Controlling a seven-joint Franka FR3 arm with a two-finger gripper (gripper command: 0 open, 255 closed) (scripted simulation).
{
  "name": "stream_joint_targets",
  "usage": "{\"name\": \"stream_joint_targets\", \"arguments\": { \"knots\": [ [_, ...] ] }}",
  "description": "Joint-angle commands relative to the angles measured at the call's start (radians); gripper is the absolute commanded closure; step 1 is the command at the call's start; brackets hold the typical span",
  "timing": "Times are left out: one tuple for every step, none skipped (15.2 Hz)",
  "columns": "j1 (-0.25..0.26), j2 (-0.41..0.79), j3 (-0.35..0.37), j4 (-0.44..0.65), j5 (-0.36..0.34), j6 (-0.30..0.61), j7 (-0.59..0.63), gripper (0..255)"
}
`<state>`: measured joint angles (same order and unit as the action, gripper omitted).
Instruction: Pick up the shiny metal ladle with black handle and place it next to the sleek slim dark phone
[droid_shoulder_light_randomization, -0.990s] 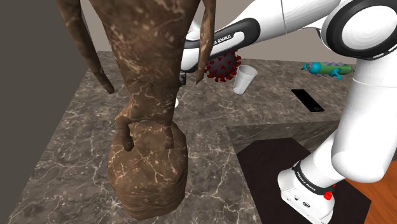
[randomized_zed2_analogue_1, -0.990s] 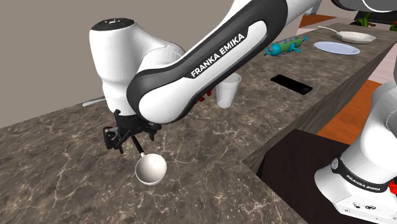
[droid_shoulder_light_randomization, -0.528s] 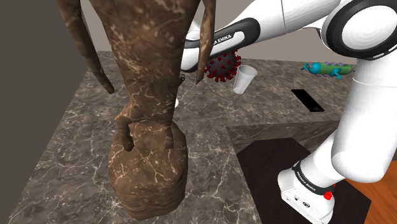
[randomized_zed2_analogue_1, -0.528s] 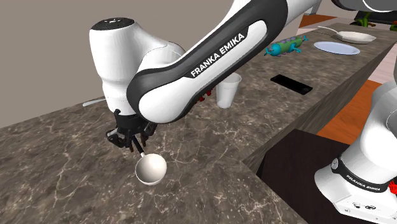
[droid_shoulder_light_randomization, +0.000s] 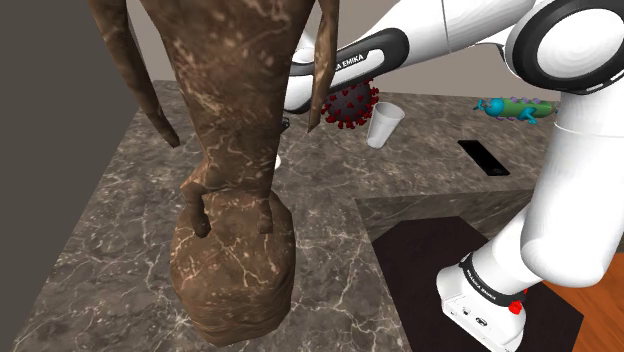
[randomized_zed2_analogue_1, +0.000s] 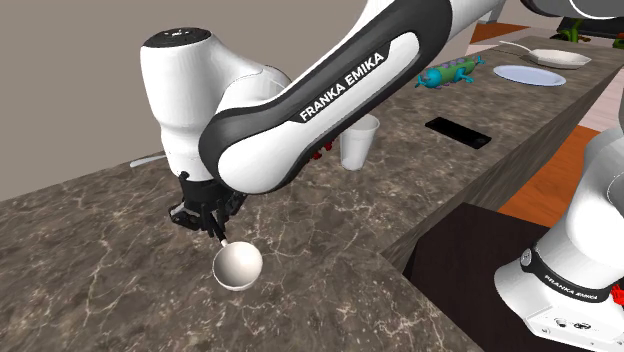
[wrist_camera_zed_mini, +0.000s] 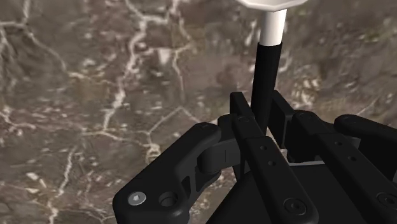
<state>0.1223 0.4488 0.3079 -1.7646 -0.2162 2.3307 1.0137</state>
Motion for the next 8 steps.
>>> {"name": "stream_joint_targets", "arguments": {
  "knots": [
    [-0.001, -0.006, 0.002, 0.003, 0.004, -0.010, -0.003, 255],
    [-0.002, -0.013, 0.004, 0.007, 0.007, -0.020, -0.005, 255],
    [-0.003, -0.019, 0.006, 0.011, 0.010, -0.031, -0.007, 255],
    [-0.004, -0.026, 0.008, 0.016, 0.014, -0.042, -0.010, 255],
    [-0.005, -0.032, 0.009, 0.021, 0.017, -0.053, -0.012, 255],
    [-0.006, -0.038, 0.011, 0.026, 0.020, -0.063, -0.014, 255],
    [-0.007, -0.044, 0.012, 0.031, 0.023, -0.074, -0.016, 255],
    [-0.008, -0.049, 0.014, 0.037, 0.026, -0.085, -0.019, 255]
  ]
}}
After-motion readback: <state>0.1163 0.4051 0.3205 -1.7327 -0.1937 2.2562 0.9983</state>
